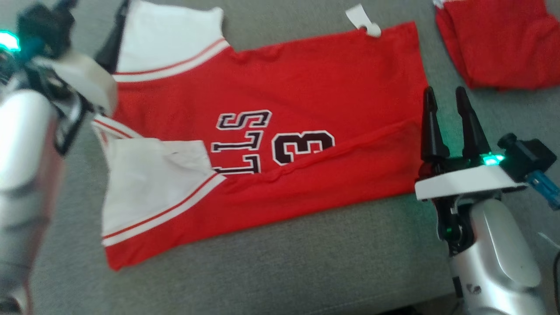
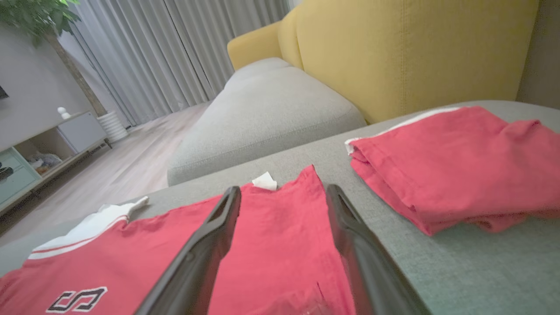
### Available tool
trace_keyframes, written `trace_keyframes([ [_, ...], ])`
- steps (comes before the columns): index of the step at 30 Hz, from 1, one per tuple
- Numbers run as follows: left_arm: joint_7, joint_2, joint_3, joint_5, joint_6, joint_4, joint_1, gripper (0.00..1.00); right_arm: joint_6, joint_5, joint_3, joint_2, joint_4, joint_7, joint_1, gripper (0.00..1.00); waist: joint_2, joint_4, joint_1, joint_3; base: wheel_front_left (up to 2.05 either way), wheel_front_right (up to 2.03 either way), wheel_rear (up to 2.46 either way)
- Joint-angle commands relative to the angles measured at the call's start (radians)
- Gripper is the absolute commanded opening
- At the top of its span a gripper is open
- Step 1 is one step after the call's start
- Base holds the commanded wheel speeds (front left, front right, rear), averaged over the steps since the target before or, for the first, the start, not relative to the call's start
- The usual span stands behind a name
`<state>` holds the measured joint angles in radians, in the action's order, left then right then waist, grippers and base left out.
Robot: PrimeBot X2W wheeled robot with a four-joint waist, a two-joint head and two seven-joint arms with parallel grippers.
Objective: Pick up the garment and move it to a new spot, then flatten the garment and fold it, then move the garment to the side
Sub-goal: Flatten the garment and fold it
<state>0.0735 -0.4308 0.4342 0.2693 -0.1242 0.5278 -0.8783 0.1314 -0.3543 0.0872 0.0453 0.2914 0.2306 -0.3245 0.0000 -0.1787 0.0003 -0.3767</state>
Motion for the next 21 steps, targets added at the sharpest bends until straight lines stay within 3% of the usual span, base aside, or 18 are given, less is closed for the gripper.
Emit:
trace_keyframes([
  [1,0.041,-0.070,-0.003,0.014,-0.003,0.004,-0.065,1.00,-0.001,-0.012,0.030,0.005,-0.039,0.017,-0.029,1.00,0.0000,-0.059,-0.0003,-0.071,0.00,0.00,0.00],
  [6,0.156,-0.159,0.131,0.117,-0.006,0.083,-0.165,1.00,-0.001,-0.034,0.057,0.005,-0.043,0.026,-0.046,1.00,0.0000,-0.102,-0.0003,-0.129,0.00,0.00,0.00],
  [11,0.193,-0.223,0.202,0.214,-0.006,0.146,-0.227,1.00,-0.001,-0.052,0.081,0.005,-0.039,0.030,-0.050,1.00,0.0000,-0.135,-0.0003,-0.160,0.00,0.00,0.00],
  [16,0.207,-0.249,0.253,0.272,-0.006,0.194,-0.273,1.00,-0.001,-0.059,0.088,0.005,-0.043,0.031,-0.054,1.00,0.0000,-0.158,-0.0003,-0.182,0.00,0.00,0.00],
  [21,0.241,-0.240,0.229,0.355,-0.006,0.275,-0.311,1.00,-0.001,-0.069,0.086,0.005,-0.056,0.031,-0.052,1.00,0.0000,-0.174,-0.0003,-0.201,0.00,0.00,0.00],
])
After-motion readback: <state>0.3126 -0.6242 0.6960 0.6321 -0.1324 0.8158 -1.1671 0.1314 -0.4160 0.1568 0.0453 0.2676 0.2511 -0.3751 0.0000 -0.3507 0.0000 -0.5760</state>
